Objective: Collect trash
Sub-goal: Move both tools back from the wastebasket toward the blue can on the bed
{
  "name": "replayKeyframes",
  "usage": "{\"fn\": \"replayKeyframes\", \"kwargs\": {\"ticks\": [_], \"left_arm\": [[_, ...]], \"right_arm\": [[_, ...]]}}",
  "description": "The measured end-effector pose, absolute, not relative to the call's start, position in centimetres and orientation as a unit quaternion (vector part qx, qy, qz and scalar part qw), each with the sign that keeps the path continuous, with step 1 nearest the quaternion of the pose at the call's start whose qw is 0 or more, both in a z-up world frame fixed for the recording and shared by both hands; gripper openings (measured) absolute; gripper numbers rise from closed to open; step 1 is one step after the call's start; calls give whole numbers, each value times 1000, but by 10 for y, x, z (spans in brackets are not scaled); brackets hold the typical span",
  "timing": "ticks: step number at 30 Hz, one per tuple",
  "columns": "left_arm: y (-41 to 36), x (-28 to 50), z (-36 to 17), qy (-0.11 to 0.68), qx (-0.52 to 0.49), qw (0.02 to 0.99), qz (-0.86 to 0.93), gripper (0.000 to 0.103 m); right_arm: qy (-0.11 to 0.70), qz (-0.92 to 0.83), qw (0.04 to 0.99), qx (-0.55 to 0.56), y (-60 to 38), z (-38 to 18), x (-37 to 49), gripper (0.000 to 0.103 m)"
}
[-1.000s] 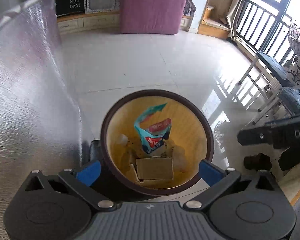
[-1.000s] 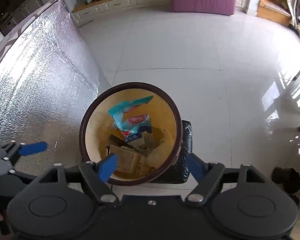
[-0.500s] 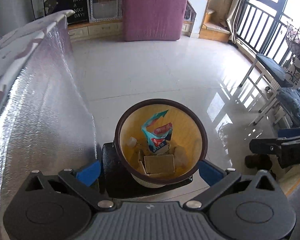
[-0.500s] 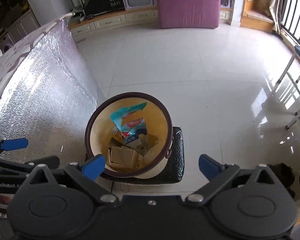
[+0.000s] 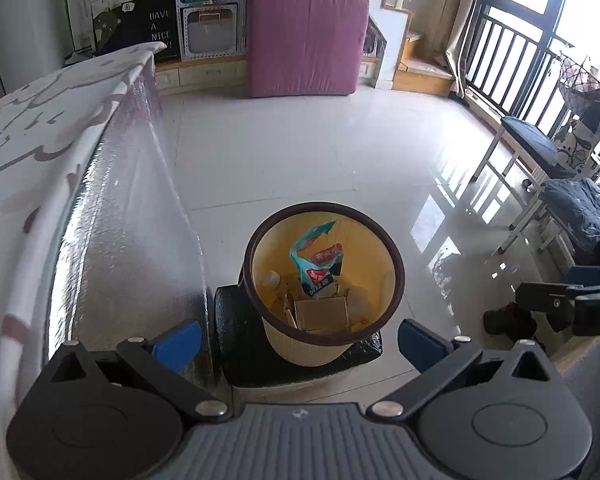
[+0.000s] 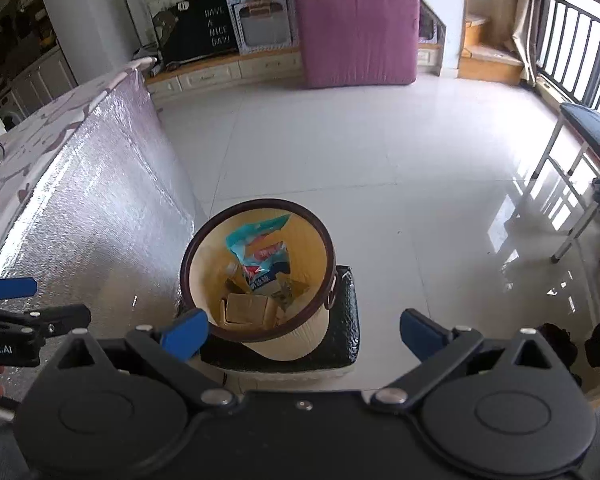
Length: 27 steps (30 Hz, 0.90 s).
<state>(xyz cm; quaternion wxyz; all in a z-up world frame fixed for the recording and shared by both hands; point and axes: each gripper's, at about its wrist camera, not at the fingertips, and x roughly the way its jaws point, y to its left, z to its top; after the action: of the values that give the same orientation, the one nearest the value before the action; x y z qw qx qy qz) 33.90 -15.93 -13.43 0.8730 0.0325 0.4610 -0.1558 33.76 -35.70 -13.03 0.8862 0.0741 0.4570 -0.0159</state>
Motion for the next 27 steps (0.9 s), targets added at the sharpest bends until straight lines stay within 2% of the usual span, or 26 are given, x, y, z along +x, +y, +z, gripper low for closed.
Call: {"fn": "replayKeyframes", "kwargs": {"ticks": [27], "left_arm": [[-96, 251, -79, 369, -5, 915, -165, 103]], "right_arm": [[344, -30, 937, 59, -301, -77, 239, 103]]}}
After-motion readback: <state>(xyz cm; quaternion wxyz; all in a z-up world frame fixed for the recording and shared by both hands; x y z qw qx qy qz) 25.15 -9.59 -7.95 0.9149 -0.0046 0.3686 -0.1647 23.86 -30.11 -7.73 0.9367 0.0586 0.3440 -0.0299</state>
